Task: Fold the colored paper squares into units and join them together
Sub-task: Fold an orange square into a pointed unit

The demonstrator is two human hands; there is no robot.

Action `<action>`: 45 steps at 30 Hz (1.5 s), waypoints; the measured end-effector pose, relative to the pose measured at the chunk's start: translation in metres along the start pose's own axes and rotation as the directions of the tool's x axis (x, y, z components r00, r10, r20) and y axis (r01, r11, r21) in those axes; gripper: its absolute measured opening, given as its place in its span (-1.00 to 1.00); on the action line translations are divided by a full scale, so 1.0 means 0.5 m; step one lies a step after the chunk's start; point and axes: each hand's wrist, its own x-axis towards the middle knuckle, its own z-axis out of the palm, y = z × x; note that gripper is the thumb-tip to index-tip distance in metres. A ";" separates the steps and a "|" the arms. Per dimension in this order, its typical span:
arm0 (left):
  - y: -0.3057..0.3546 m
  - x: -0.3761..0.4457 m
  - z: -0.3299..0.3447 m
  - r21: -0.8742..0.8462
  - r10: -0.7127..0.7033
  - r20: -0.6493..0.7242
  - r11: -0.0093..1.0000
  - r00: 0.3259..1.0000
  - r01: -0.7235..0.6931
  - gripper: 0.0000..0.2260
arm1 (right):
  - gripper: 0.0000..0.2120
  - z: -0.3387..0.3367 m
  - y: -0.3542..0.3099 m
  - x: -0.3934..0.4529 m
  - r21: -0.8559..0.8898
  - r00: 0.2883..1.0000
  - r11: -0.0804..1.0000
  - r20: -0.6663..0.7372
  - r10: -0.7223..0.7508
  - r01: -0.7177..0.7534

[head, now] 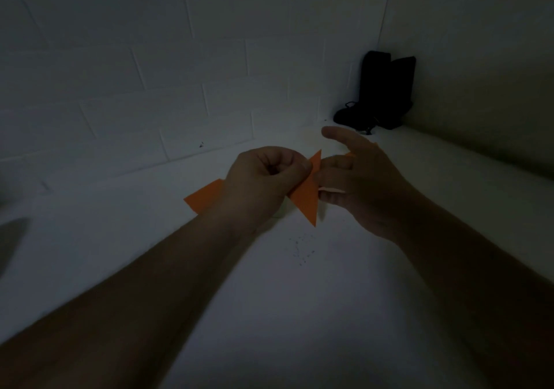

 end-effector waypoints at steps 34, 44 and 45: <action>-0.006 0.004 -0.002 -0.045 -0.059 0.093 0.997 0.994 0.064 -0.83 | -0.26 -0.006 -0.009 -0.001 0.188 1.000 0.982 -0.009 0.005 -0.003; -0.003 0.004 -0.005 -0.099 -0.063 0.075 0.993 0.995 0.070 -0.84 | -0.22 0.003 -0.003 0.001 0.185 0.999 0.982 0.020 0.042 -0.045; -0.002 0.003 -0.005 -0.114 -0.067 0.072 0.991 0.995 0.075 -0.84 | -0.21 0.004 -0.002 0.001 0.163 0.999 0.986 0.027 0.043 -0.047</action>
